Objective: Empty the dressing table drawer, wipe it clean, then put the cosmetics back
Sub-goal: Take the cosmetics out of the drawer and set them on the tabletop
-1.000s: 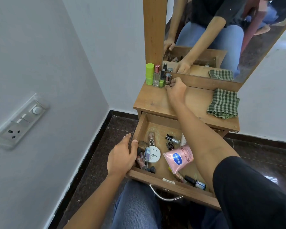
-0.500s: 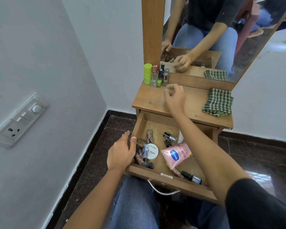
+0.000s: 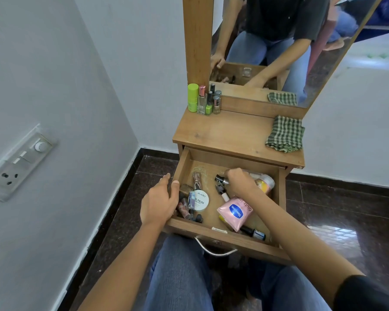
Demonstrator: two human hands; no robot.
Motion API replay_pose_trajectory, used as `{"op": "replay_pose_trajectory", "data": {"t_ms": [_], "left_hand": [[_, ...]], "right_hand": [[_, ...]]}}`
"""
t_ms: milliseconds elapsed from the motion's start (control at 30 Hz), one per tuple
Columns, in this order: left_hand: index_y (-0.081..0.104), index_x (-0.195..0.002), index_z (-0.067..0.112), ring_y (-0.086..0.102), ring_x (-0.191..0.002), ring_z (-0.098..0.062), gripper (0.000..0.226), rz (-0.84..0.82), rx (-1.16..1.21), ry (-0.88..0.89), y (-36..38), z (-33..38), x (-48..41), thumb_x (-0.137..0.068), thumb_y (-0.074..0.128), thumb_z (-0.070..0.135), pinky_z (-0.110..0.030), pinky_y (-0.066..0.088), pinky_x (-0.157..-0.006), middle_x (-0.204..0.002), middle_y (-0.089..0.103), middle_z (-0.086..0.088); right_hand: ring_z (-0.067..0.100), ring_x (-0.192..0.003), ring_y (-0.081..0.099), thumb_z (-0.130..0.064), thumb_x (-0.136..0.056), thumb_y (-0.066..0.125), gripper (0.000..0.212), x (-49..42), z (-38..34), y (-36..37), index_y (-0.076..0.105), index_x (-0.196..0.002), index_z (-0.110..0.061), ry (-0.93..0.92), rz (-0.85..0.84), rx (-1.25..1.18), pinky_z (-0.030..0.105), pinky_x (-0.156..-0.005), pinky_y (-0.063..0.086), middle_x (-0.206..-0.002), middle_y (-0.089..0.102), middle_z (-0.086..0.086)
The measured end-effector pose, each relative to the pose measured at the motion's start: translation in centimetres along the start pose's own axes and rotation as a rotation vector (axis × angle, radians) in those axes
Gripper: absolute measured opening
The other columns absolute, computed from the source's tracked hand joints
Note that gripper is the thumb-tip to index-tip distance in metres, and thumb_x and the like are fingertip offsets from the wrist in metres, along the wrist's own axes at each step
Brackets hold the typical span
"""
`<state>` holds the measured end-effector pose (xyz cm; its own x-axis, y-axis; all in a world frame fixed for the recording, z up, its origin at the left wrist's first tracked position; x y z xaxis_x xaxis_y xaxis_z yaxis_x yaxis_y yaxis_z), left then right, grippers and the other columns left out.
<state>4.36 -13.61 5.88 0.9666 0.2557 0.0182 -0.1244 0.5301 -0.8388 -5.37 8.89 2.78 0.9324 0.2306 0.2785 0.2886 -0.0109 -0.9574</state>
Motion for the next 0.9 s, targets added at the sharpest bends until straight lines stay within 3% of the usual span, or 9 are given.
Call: {"op": "replay_pose_trajectory", "data": {"t_ms": [167,333,467,533,700,900], "left_hand": [[0.047,-0.142,0.022,0.062,-0.110,-0.025,0.052,0.006,0.005,-0.002,-0.2,0.2,0.1,-0.099,0.034,0.048,-0.041,0.051,-0.089,-0.123,0.066,-0.005],[0.045,-0.142,0.023,0.065,-0.102,-0.024,0.056,-0.009,0.004,-0.002,-0.2,0.1,0.1,-0.097,0.030,0.052,-0.043,0.053,-0.086,-0.113,0.069,-0.004],[0.046,-0.142,0.021,0.063,-0.108,-0.025,0.052,-0.004,-0.005,0.011,-0.1,0.1,0.1,-0.099,0.034,0.047,-0.040,0.051,-0.086,-0.122,0.066,-0.005],[0.046,-0.142,0.021,0.063,-0.109,-0.025,0.051,-0.004,-0.006,0.014,-0.1,0.1,0.1,-0.100,0.034,0.047,-0.039,0.050,-0.086,-0.124,0.065,-0.005],[0.045,-0.143,0.022,0.062,-0.111,-0.024,0.051,-0.007,0.012,0.005,-0.1,0.1,0.0,-0.100,0.034,0.047,-0.039,0.050,-0.088,-0.128,0.063,-0.005],[0.046,-0.143,0.023,0.060,-0.115,-0.023,0.051,0.003,0.032,-0.002,0.0,0.0,0.0,-0.099,0.035,0.048,-0.038,0.047,-0.090,-0.132,0.061,-0.002]], "right_hand": [[0.033,-0.099,0.064,-0.004,-0.089,0.051,0.020,0.2,-0.6,-0.5,0.061,-0.105,-0.004,0.049,0.042,0.002,0.038,-0.081,0.050,-0.105,0.066,0.016],[0.026,-0.091,0.062,-0.022,-0.085,0.063,0.029,1.4,-0.9,-1.6,0.061,-0.112,-0.012,-0.084,0.271,-0.442,0.041,-0.078,0.052,-0.102,0.062,0.007],[0.002,-0.065,0.053,-0.018,-0.082,0.068,0.023,1.4,-1.5,-7.0,0.063,-0.104,-0.021,-0.157,0.490,-0.726,0.018,-0.060,0.040,-0.076,0.058,-0.015],[-0.005,-0.069,0.051,-0.017,-0.080,0.070,0.024,-0.4,-1.0,-9.7,0.061,-0.101,-0.025,-0.112,0.600,-0.810,0.006,-0.058,0.034,-0.076,0.057,-0.019],[0.007,-0.074,0.053,-0.004,-0.078,0.072,0.027,-6.2,0.8,-11.8,0.062,-0.102,-0.010,0.067,0.652,-0.951,0.000,-0.061,0.038,-0.086,0.061,-0.002],[0.009,-0.075,0.055,0.002,-0.080,0.066,0.023,-10.0,1.0,-10.1,0.060,-0.100,-0.008,0.161,0.662,-1.020,0.006,-0.065,0.044,-0.085,0.061,-0.001]]}}
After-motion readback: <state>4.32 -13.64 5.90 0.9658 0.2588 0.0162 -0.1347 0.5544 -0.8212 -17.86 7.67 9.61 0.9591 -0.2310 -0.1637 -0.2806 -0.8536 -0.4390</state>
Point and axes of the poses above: each hand's wrist, its own x-axis away from the middle knuckle, its own y-axis out of the palm, z = x × y, the point moved 2 cm from there along -x, towards the middle knuckle
